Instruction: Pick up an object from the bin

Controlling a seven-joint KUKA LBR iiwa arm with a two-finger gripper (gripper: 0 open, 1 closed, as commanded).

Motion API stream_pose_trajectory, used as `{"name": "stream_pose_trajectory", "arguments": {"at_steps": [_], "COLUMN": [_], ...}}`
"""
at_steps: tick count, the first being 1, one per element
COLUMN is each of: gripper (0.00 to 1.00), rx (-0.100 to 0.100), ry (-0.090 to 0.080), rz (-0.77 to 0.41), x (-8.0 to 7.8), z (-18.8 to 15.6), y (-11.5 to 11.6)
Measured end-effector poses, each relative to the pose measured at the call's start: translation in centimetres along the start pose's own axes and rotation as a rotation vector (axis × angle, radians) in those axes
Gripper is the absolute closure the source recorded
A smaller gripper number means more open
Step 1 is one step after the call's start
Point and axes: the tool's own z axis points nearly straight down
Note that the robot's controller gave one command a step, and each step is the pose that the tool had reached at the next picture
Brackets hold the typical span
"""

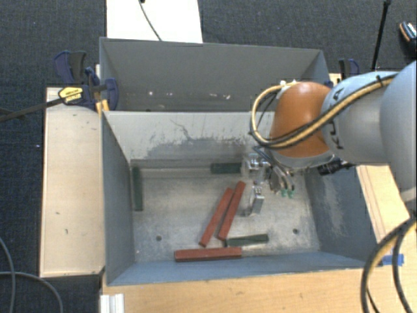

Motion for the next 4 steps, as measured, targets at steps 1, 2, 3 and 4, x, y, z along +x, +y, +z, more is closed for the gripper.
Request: {"name": "stream_pose_trajectory", "arguments": {"at_steps": [1,2,3,4], "gripper": [0.00,0.00,0.00,0.00], "rx": [-0.002,-0.004,-0.004,-0.004], "ry": [0.001,-0.002,-0.003,-0.005], "rz": [0.005,0.130,0.072,0.129], "x": [0.2,2.4,4.2,6.1], "z": [0.0,0.0,0.0,-3.2], "y": [6.8,15.4,20.8,23.3]}}
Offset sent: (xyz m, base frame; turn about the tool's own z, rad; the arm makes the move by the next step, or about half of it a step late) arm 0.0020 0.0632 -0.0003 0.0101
